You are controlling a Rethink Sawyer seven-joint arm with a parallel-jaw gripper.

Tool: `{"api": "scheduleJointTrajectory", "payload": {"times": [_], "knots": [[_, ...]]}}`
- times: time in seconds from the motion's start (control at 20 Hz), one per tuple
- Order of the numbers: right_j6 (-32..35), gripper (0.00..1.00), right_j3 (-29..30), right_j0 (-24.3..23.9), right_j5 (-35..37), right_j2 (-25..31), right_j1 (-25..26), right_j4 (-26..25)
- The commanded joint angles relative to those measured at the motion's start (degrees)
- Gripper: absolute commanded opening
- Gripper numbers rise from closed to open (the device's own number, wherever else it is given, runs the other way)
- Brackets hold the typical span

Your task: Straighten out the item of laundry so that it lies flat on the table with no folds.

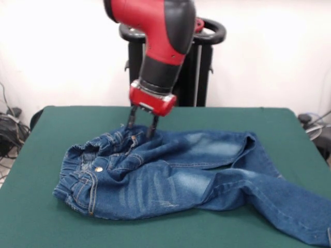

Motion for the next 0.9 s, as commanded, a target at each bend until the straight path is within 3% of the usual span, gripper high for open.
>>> {"api": "scheduleJointTrajectory", "payload": {"times": [0.05,0.4,0.9], "knots": [[-0.18,1.0,-9.62,-3.25,4.34,-3.4,4.33,-4.6],[2.26,1.0,-14.07,-8.21,-2.36,-2.1,12.37,-9.22],[5.25,1.0,-17.01,-10.43,-2.49,-0.62,16.79,-9.91]]}}
